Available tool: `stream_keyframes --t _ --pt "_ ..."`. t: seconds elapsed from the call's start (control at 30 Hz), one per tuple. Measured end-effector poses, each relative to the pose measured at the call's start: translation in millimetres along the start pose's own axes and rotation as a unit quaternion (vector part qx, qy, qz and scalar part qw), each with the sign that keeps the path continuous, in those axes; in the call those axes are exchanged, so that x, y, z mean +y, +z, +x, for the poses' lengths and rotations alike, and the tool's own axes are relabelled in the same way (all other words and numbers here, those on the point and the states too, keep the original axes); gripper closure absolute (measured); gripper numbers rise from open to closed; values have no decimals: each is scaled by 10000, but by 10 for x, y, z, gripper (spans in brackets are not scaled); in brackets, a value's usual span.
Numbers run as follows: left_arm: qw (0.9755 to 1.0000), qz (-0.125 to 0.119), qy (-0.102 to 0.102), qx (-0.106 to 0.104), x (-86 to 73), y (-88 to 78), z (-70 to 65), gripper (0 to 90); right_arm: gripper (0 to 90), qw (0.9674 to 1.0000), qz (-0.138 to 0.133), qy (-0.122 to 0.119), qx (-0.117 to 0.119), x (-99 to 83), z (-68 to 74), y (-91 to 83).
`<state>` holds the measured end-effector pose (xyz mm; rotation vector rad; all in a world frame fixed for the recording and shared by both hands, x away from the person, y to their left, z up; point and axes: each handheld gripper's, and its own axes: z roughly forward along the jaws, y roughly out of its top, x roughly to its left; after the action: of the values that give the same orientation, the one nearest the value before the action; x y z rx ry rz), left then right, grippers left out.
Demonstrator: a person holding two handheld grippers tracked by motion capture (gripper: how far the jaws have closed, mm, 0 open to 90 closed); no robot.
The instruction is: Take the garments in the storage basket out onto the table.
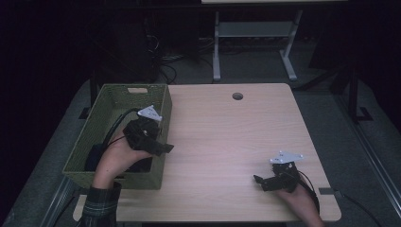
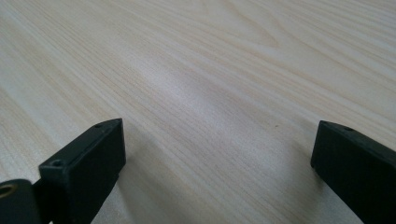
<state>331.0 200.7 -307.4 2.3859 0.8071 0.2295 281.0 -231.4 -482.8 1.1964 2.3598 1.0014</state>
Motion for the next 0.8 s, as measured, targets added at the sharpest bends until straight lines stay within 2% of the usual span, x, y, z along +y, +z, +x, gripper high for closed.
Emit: stream_keyframes --t 0.17,0.43,0.67,0.8 --pt "9999 -37 -77 101 -64 -86 76 162 27 10000 2 -1 0 0 0 0" --pt "9986 -14 -313 421 -199 -230 225 162 27 10000 -3 -6 4 0 -1 0" --pt "9971 6 -507 564 -333 -349 342 162 27 10000 -2 -9 4 0 -2 0" --pt "9970 30 -521 563 -378 -386 377 162 27 10000 -1 -7 4 0 -1 -1"
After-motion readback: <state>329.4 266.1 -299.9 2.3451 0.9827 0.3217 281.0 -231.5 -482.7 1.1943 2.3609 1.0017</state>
